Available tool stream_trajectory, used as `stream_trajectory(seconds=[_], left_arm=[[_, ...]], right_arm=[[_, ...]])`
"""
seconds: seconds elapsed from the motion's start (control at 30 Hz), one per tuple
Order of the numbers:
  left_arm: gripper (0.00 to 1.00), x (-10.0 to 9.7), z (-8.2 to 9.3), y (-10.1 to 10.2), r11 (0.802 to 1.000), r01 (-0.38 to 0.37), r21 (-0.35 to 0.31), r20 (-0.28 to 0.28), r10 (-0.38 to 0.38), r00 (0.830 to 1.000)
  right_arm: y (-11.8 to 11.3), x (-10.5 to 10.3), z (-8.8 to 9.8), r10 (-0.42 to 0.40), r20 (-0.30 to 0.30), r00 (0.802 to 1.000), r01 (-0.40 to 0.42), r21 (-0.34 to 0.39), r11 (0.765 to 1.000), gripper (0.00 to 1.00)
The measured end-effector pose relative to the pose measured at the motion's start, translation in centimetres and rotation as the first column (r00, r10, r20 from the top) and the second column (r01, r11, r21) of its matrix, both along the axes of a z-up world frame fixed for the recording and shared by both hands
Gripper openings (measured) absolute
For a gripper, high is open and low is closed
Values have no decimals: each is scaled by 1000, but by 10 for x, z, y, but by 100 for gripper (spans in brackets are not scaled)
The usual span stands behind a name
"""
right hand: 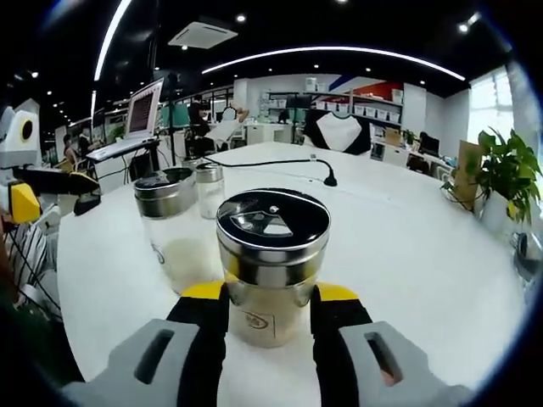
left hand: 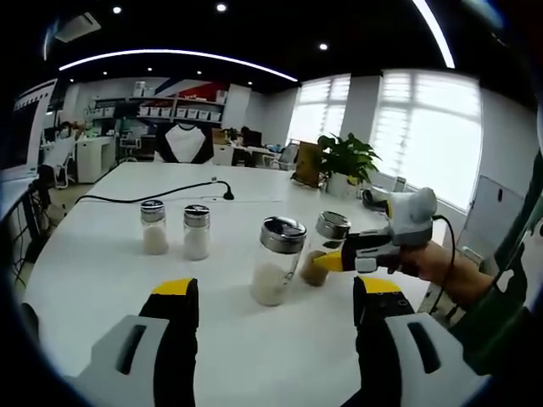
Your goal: Rotate the seasoning bottle until the label or dispensing opening points toward the visible target arrow and the bottle remains upright within the marked orientation range
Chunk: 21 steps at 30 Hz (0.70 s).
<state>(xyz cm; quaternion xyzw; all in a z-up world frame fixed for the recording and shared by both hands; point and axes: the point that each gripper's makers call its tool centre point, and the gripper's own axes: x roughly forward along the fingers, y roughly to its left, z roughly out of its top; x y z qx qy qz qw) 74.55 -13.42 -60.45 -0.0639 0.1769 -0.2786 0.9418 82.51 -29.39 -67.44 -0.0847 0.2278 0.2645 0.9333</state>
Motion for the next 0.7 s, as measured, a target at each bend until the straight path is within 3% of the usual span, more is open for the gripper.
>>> stream_trajectory(seconds=[0.7], left_arm=[[79,2,0,-2,1000,6,1,0,-6,1000]], right_arm=[[0,1,0,-51,6,999,51,0,999,37]])
